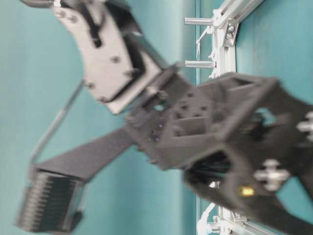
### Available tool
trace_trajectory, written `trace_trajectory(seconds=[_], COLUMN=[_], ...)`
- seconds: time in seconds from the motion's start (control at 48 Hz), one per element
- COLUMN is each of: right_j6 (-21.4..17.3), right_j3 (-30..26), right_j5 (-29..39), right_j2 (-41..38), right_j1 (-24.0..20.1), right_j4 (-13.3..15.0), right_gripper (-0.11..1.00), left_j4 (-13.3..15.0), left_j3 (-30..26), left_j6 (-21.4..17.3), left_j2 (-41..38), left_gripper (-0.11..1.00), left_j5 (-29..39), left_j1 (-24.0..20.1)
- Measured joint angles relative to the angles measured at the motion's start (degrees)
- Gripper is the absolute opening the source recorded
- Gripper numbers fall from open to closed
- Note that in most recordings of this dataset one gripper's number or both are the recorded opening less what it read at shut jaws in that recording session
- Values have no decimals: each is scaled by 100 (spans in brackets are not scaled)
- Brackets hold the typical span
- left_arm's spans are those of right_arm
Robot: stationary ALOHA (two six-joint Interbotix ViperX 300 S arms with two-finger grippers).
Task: Insert the wire through the string loop located on the left side.
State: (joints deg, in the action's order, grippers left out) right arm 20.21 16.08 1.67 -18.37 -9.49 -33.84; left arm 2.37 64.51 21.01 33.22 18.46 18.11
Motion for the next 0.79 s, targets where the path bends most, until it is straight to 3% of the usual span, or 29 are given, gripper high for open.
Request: trace_trajectory(seconds=[0.229, 0.437, 0.791], right_j6=[0, 0, -18], right_j3=[26, 202, 800], right_j5=[0, -18, -624], right_j2=[255, 519, 914], right_j1=[193, 272, 360], right_j4=[176, 220, 220], right_gripper=[92, 92, 92], left_j4=[-26, -26, -35], left_j3=[149, 255, 439], left_j6=[-35, -439, -756], left_j2=[589, 1055, 1626], left_gripper=[75, 74, 74], left_j5=[0, 0, 0], left_j1=[-88, -114, -404])
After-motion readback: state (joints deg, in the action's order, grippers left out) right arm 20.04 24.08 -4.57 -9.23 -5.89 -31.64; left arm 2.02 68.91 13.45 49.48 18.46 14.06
